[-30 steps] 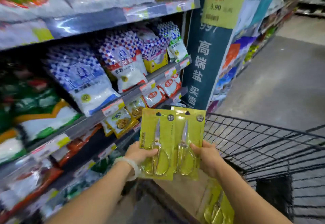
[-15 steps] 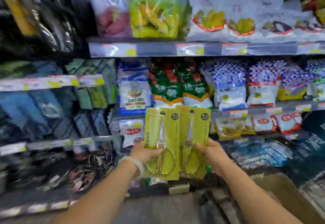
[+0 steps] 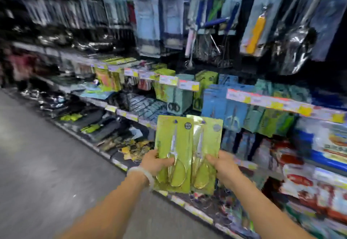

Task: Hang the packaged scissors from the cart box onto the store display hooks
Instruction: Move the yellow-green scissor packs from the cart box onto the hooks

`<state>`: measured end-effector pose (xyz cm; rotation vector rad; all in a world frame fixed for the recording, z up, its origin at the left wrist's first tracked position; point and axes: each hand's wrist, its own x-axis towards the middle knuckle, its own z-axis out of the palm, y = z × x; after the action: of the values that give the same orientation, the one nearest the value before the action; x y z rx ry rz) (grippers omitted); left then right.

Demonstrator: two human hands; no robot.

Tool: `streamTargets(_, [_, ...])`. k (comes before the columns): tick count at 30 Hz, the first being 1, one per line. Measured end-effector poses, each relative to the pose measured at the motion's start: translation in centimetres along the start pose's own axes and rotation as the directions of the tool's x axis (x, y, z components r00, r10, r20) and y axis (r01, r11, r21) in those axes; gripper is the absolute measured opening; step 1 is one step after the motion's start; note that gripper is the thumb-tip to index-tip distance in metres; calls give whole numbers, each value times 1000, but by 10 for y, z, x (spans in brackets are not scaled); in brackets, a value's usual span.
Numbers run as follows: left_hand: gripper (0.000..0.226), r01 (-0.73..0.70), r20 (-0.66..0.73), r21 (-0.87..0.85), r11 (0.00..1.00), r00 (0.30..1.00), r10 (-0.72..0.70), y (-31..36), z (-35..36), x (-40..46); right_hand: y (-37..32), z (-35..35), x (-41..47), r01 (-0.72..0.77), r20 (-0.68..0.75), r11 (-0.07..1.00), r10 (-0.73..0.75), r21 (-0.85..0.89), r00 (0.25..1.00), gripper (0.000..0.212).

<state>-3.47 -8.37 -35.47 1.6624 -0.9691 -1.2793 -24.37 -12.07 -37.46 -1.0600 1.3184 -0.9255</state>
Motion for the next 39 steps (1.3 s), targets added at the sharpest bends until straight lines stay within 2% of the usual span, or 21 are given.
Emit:
streamTargets(1, [42, 8, -32, -19, 1000, 999, -9, -3, -25, 4, -4, 26, 7, 2, 50, 1000, -1, -13, 999, 12])
streamTargets(4, [38, 20, -123, -77, 997, 992, -30, -7, -90, 19, -26, 98, 29, 35, 147, 999, -29, -40, 989, 13])
streamTargets(6, [16, 4, -185, -113, 994, 982, -26, -12, -127, 29, -34, 139, 48, 43, 200, 998, -31, -54, 979, 13])
streamTargets(7, [14, 8, -217, -136, 991, 975, -38, -13, -139, 34, -36, 154, 56, 54, 236, 997, -39, -59, 971, 15])
streamTargets(11, [24, -5, -349, -188, 982, 935, -62, -17, -196, 55, -43, 232, 93, 67, 353, 992, -27, -102, 935, 15])
streamTargets(18, [39, 16, -441, -150, 989, 894, -81, 9, -313, 139, -81, 360, 187, 109, 474, 987, -39, -121, 880, 11])
streamTargets(21, [47, -1, -454, -151, 989, 889, -68, 29, -360, 181, -107, 403, 231, 113, 466, 987, -47, -114, 884, 16])
streamTargets(23, [55, -2, -457, -151, 988, 887, -68, 39, -385, 208, -119, 426, 257, 121, 443, 981, -42, -151, 895, 37])
streamTargets(24, [51, -3, -449, -157, 988, 891, -68, 42, -394, 220, -122, 434, 267, 114, 438, 980, -33, -161, 899, 41])
streamTargets(26, [41, 0, -426, -180, 984, 901, -78, 43, -410, 244, -126, 450, 287, 78, 428, 984, -2, -161, 904, 34])
streamTargets(32, [38, 51, -349, -158, 986, 931, -104, 47, -453, 329, -122, 489, 344, 27, 332, 976, 48, -218, 942, 28])
streamTargets(35, [40, 65, -299, -139, 988, 948, -105, 51, -477, 382, -124, 513, 369, -13, 242, 978, 64, -206, 968, 47])
streamTargets(36, [42, 72, -284, -118, 990, 953, -103, 54, -486, 397, -128, 522, 376, -23, 218, 979, 69, -203, 974, 47])
streamTargets(38, [35, 80, -233, -77, 994, 968, -96, 61, -505, 429, -134, 542, 396, -65, 164, 981, 96, -181, 982, 34])
streamTargets(39, [30, 74, -196, -67, 995, 977, -86, 65, -515, 441, -136, 551, 404, -76, 118, 974, 103, -211, 988, 35])
